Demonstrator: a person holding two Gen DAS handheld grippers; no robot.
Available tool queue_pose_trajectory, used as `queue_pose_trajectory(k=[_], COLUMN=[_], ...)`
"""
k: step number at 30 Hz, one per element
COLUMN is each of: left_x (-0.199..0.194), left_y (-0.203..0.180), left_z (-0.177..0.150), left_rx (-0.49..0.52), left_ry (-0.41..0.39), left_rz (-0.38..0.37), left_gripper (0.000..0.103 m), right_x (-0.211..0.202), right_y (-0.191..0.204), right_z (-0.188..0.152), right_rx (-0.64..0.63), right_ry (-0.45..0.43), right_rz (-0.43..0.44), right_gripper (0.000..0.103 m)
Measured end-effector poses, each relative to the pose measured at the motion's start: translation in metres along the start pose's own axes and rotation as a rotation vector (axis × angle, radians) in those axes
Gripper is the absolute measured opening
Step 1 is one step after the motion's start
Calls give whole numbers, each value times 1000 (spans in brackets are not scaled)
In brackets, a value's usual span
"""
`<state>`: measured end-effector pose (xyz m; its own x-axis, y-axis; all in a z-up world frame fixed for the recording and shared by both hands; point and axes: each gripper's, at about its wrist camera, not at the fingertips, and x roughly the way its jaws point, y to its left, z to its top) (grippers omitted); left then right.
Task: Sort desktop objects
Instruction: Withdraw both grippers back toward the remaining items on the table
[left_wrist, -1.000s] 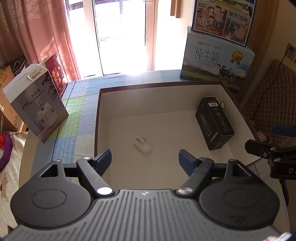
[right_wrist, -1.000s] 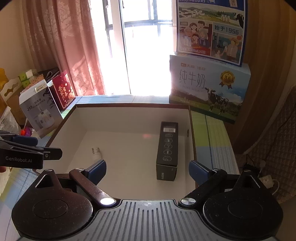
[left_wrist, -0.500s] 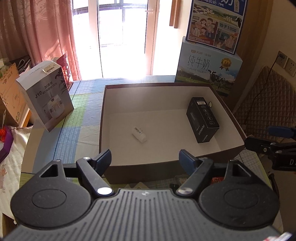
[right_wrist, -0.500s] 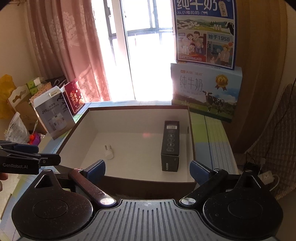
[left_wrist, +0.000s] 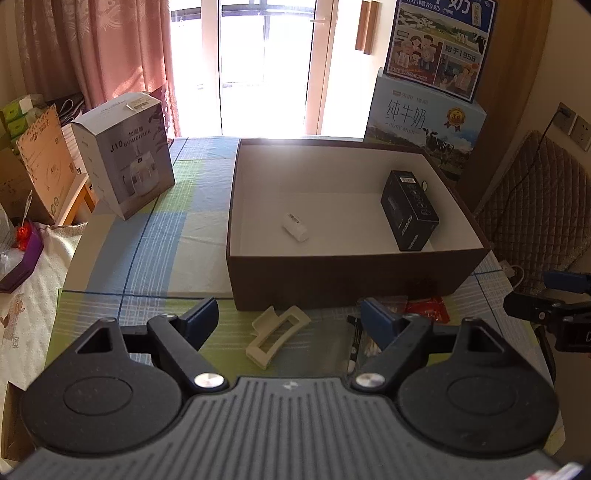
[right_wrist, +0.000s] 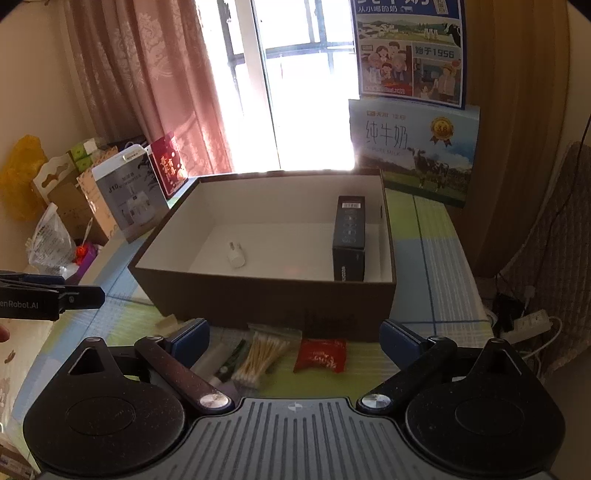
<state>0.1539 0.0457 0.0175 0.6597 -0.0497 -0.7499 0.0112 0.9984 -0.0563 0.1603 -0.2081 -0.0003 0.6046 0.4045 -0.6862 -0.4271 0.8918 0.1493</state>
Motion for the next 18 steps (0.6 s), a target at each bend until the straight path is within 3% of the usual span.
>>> queue_pose_trajectory(k=[18], left_x=[5], left_y=[4], left_z=[-54], left_rx=[-23], left_ry=[128], left_rz=[29], left_gripper=[82], right_x=[16], right_y=[9], right_z=[-59], right_rx=[13], right_ry=[193], right_rz=[66], right_gripper=[96])
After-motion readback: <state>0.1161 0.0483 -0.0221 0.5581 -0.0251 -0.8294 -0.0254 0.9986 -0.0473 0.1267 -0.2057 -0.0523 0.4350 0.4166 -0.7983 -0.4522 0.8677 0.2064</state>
